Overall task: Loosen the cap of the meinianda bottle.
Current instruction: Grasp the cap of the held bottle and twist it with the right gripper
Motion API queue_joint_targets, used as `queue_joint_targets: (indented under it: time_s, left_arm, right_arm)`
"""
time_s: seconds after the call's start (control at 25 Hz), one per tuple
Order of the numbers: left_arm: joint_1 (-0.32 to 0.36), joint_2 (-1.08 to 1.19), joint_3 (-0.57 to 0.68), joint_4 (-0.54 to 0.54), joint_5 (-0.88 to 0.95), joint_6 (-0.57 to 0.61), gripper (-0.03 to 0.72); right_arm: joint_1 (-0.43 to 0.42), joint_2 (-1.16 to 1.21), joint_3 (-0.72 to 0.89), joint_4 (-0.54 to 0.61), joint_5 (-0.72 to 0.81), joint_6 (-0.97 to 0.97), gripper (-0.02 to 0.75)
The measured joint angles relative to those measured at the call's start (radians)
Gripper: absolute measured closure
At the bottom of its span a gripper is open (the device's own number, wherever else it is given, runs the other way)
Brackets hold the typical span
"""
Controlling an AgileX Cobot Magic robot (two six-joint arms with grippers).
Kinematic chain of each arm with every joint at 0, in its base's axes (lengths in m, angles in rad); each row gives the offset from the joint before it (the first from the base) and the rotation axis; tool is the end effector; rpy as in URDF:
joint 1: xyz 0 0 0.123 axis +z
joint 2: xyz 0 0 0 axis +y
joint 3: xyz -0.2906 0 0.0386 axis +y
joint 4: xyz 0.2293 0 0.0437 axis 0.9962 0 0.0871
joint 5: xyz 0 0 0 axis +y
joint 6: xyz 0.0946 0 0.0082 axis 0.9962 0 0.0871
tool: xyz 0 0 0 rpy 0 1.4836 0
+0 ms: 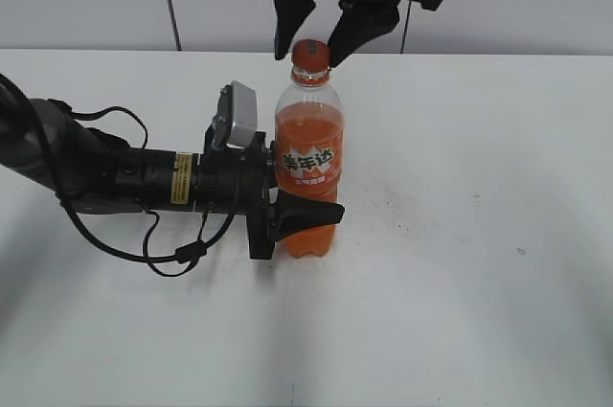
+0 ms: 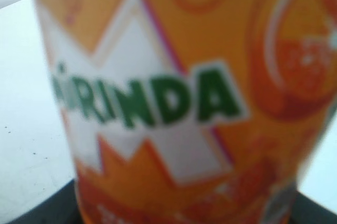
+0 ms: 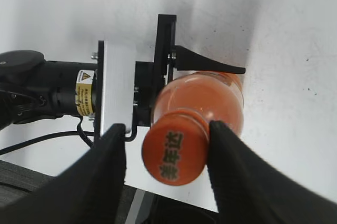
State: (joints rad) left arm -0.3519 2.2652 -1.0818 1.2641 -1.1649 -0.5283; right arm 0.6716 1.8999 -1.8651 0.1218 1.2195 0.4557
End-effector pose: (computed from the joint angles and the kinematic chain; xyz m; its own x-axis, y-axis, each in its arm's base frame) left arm 0.3311 -0.2102 0.1044 -0.0872 0.2162 -0.9724 0.9913 0.1159 -0.0631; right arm 0.3051 0.2563 0.3345 -0.9439 -0.1443 -0.2970 -0.2308 0.9316 0.2807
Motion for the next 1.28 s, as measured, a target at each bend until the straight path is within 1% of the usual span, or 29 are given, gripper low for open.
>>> queue_joint_targets:
  time_s: [0.32, 0.4, 0.52, 0.72, 0.8, 1.0, 1.08, 1.28]
  left_arm:
    - [0.000, 0.000, 0.000, 0.000, 0.000, 0.000, 0.287]
    - [0.000, 0.000, 0.000, 0.000, 0.000, 0.000, 0.287]
    - [0.000, 0.000, 0.000, 0.000, 0.000, 0.000, 0.287]
    - [0.000, 0.000, 0.000, 0.000, 0.000, 0.000, 0.287]
    - [0.000, 0.000, 0.000, 0.000, 0.000, 0.000, 0.287]
    - [0.000, 0.000, 0.000, 0.000, 0.000, 0.000, 0.287]
    - [0.000, 0.000, 0.000, -0.002, 0.000, -0.002, 0.287]
    - [0.001, 0.000, 0.000, 0.003, -0.001, -0.003, 0.287]
  right_arm:
    - [0.000, 0.000, 0.019, 0.001, 0.000, -0.003, 0.363]
    - [0.000, 0.000, 0.020, 0.001, 0.000, -0.004, 0.384]
    - [0.000, 0.000, 0.021, -0.001, 0.000, -0.011, 0.460]
    - [0.000, 0.000, 0.021, -0.001, 0.000, -0.080, 0.460]
    - [0.000, 0.000, 0.021, -0.001, -0.001, -0.184, 0.460]
    - [0.000, 0.000, 0.021, 0.000, -0.002, -0.593, 0.460]
    - [0.000, 0.000, 0.021, -0.001, -0.001, -0.718, 0.460]
    - [0.000, 0.000, 0.021, -0.001, 0.002, -0.951, 0.460]
